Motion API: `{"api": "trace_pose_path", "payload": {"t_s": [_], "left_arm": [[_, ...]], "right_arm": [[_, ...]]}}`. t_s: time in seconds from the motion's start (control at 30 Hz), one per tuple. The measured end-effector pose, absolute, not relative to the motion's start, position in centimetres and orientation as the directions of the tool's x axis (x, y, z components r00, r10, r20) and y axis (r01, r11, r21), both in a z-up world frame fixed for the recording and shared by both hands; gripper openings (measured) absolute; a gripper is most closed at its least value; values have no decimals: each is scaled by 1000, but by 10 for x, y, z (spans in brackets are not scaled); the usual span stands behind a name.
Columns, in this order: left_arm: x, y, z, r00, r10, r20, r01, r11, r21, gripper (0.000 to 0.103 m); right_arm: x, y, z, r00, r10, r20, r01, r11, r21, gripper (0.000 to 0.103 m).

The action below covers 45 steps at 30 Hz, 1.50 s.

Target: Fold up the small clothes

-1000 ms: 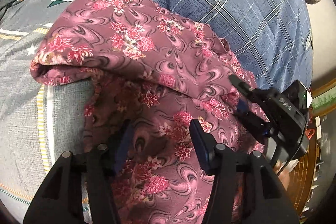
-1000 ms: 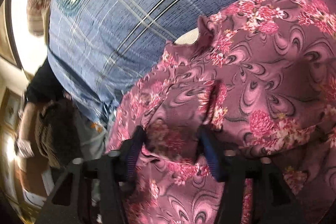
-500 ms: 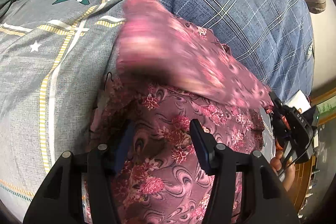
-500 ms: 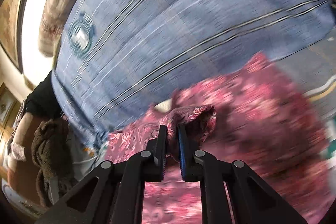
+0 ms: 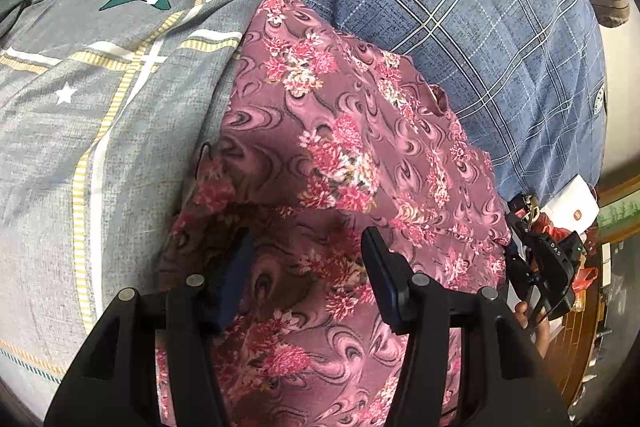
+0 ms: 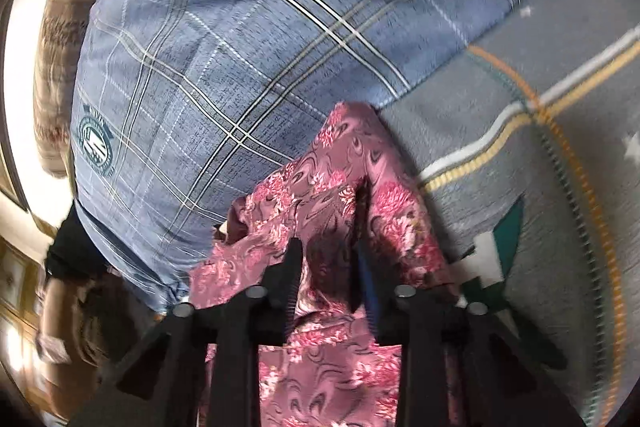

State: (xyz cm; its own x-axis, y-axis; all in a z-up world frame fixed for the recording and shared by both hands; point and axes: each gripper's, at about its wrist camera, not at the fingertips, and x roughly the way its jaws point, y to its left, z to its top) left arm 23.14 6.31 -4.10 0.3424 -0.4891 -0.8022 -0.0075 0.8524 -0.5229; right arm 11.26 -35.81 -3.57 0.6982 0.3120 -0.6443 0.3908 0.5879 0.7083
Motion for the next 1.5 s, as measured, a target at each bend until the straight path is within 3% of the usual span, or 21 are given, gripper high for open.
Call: {"api": "trace_pose_path", "payload": {"t_s": [0.03, 0.07, 0.1, 0.2, 0.27, 0.33, 0.37, 0.43, 0.53, 0.57, 0.63, 0.7, 0.77, 0.97, 1.07, 1.1, 1.2, 1.43, 1.5], "left_arm": [[233, 61, -39, 342, -487, -804, -5, 855, -519, 54], [233, 60, -37, 343, -485, -805, 0, 857, -516, 54], [234, 59, -34, 348, -483, -804, 10, 859, -512, 54], [238, 57, -30, 363, -440, -822, 14, 884, -467, 54], [243, 56, -36, 342, -405, -848, -6, 902, -433, 54], [244, 56, -43, 312, -383, -869, -13, 913, -407, 53], [240, 57, -40, 314, -383, -869, 0, 915, -403, 54], [228, 57, -29, 322, -417, -850, 50, 904, -425, 54], [220, 45, -10, 372, -411, -832, 114, 910, -399, 54], [222, 39, -8, 381, -407, -830, 129, 913, -388, 57], [234, 28, -19, 376, -355, -856, 118, 934, -336, 61], [248, 19, -48, 297, -310, -903, 95, 951, -295, 60], [244, 12, -43, 337, -270, -902, 127, 962, -241, 60], [202, 9, -39, 266, -265, -927, 243, 949, -202, 60], [172, 23, -40, 250, -263, -932, 273, 943, -193, 61], [164, 30, -38, 228, -282, -932, 277, 936, -216, 61], [138, 60, -30, 191, -351, -917, 256, 919, -299, 61], [54, 116, -36, 176, -341, -924, 238, 925, -296, 61], [31, 124, -51, 130, -355, -926, 234, 918, -319, 61]], "right_arm": [[118, -356, -35, 688, 327, -648, 378, 602, 704, 29], [120, -352, -29, 690, 316, -651, 358, 633, 686, 12], [121, -347, -17, 706, 287, -647, 324, 681, 656, 7], [117, -335, 19, 783, 168, -598, 244, 802, 546, 6], [126, -327, 17, 727, 46, -685, 300, 876, 378, 13], [141, -329, -15, 538, 41, -842, 352, 897, 269, 9], [139, -333, -21, 506, 46, -862, 368, 891, 264, 9], [119, -341, -3, 610, 43, -791, 380, 860, 340, 15], [106, -339, 20, 724, 110, -681, 299, 839, 454, 15], [107, -336, 19, 723, 125, -680, 284, 843, 457, 17], [117, -322, 6, 678, 147, -720, 262, 867, 424, 19], [130, -311, -33, 518, 181, -836, 284, 885, 368, 18], [120, -308, -26, 569, 152, -808, 276, 890, 362, 20], [75, -290, -23, 433, 243, -868, 218, 906, 362, 33], [34, -275, -18, 439, 220, -871, 156, 936, 315, 33], [19, -271, -20, 411, 230, -882, 153, 937, 315, 43], [-26, -267, -20, 408, 277, -870, 165, 915, 369, 48], [-119, -291, -6, 417, 188, -889, 288, 901, 325, 48], [-138, -304, -2, 417, 169, -893, 328, 888, 321, 55]]}}
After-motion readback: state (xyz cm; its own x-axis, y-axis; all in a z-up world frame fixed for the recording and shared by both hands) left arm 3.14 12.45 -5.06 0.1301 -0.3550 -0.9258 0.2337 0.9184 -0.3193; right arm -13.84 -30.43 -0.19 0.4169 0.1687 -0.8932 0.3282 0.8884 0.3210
